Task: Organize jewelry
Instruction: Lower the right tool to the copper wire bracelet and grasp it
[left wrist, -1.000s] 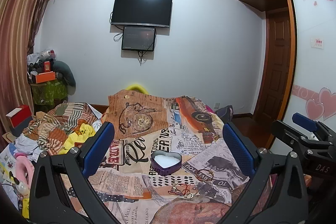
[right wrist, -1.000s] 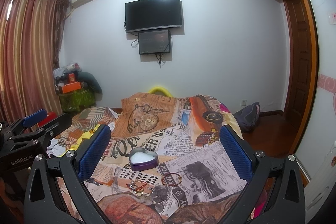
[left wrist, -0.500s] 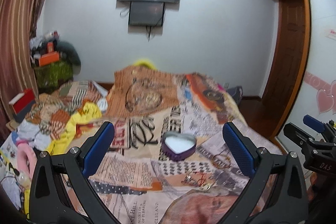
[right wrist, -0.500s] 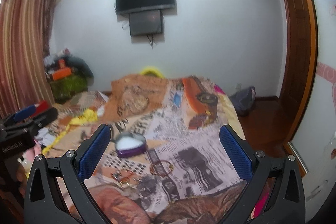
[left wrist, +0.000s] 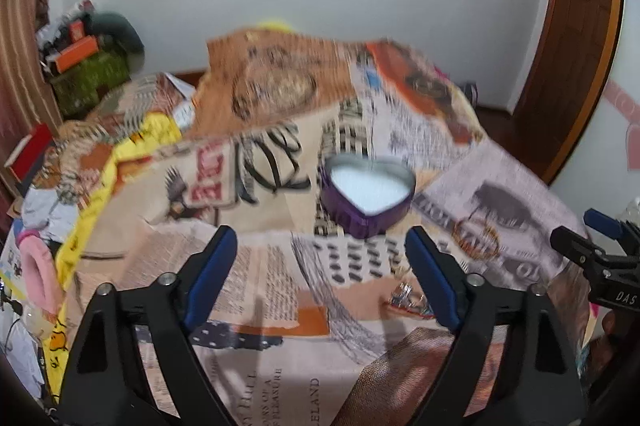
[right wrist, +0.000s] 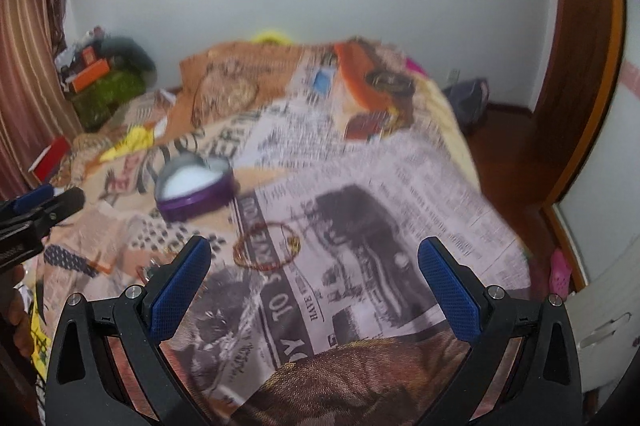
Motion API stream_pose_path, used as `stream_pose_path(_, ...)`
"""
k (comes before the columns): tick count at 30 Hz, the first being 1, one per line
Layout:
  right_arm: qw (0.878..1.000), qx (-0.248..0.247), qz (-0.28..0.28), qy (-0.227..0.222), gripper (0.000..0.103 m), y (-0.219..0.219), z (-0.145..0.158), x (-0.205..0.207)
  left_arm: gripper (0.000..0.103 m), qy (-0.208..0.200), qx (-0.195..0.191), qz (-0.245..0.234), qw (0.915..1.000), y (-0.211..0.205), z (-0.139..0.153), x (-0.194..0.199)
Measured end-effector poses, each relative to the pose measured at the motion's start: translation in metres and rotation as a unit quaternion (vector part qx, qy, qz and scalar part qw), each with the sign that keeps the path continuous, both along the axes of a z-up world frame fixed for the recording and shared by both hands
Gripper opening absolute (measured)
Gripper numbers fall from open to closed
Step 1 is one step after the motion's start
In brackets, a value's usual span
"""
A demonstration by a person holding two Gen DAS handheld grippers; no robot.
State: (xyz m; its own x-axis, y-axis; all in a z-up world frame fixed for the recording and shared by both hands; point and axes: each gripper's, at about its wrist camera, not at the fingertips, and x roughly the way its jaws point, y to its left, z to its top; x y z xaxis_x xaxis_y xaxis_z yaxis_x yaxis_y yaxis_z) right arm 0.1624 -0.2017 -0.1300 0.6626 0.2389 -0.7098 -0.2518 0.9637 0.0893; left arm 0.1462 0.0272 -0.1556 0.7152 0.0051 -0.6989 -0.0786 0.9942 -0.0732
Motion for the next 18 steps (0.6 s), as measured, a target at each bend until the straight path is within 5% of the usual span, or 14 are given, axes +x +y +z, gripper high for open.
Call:
stream_pose_path(12,0.997,-0.02,0.052,0.058,0.064,0.011,-0.033,0.042,0.073,0.05,-0.027,-0.062,0.9965,-0.018,-0.037,0.032)
stream_pose_path(18,0.995,-0.032,0.063,0.065,0.041,0.012,-0.04,0.052,0.052,0.07,-0.029,-0.108,0.9913,-0.033,-0.046,0.042)
